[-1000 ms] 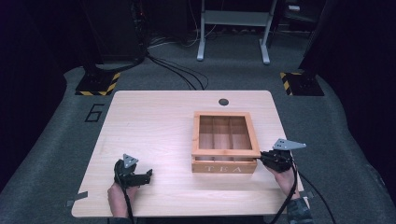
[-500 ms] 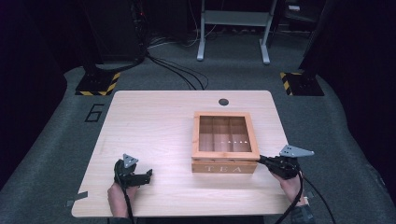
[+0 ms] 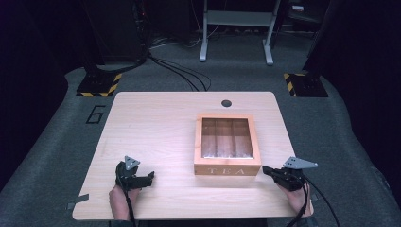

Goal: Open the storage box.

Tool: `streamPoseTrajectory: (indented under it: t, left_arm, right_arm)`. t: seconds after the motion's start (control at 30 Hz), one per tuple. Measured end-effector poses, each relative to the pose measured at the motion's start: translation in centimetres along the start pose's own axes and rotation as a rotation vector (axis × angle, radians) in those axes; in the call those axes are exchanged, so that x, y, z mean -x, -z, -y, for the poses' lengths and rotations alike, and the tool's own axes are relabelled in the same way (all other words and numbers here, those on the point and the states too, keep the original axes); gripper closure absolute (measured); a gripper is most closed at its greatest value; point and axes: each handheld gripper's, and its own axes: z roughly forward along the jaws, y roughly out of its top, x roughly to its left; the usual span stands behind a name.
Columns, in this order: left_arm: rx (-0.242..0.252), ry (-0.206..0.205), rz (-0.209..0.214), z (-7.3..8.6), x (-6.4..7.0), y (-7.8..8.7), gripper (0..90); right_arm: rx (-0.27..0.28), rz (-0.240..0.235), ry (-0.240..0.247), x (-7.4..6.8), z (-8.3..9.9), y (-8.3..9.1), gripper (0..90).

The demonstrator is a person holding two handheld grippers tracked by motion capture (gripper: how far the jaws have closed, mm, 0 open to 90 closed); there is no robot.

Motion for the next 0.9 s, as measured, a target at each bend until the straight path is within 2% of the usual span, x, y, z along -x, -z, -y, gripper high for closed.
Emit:
streamPoseTrajectory:
  t: [0.07,0.1,0.3,0.4,0.47,0.6,0.63,0.73,0.9]
  left_arm:
    - [0.000,-0.001,-0.001,0.0,0.0,0.0,8.2]
    - [0.000,-0.001,-0.001,0.0,0.0,0.0,8.1]
    - [0.000,-0.001,-0.001,0.0,0.0,0.0,8.2]
    - [0.000,-0.001,-0.001,0.0,0.0,0.0,8.1]
    - [0.000,-0.001,-0.001,0.0,0.0,0.0,8.2]
    - [-0.001,0.000,0.000,0.0,0.0,0.0,8.1]
    - [0.000,-0.001,-0.001,0.0,0.0,0.0,8.1]
    - [-0.001,0.000,-0.001,0.0,0.0,0.0,8.1]
    - [-0.002,0.002,-0.001,0.0,0.0,0.0,8.1]
  right_arm:
    - [-0.004,0.016,-0.015,0.1,0.6,0.3,87.7]
    - [-0.012,0.043,-0.016,0.1,0.9,0.4,87.5]
    - [-0.047,0.136,-0.005,0.5,2.1,1.4,87.0]
    - [-0.045,0.185,-0.008,0.8,2.3,1.8,83.9]
    - [-0.052,0.210,-0.003,1.0,2.5,1.9,76.9]
    - [-0.089,0.245,-0.008,1.3,3.0,1.3,51.6]
    - [-0.116,0.254,-0.014,1.3,3.0,1.1,44.8]
    - [-0.129,0.247,-0.035,1.4,3.0,0.9,36.9]
    - [-0.141,0.239,-0.022,1.4,2.9,0.8,29.8]
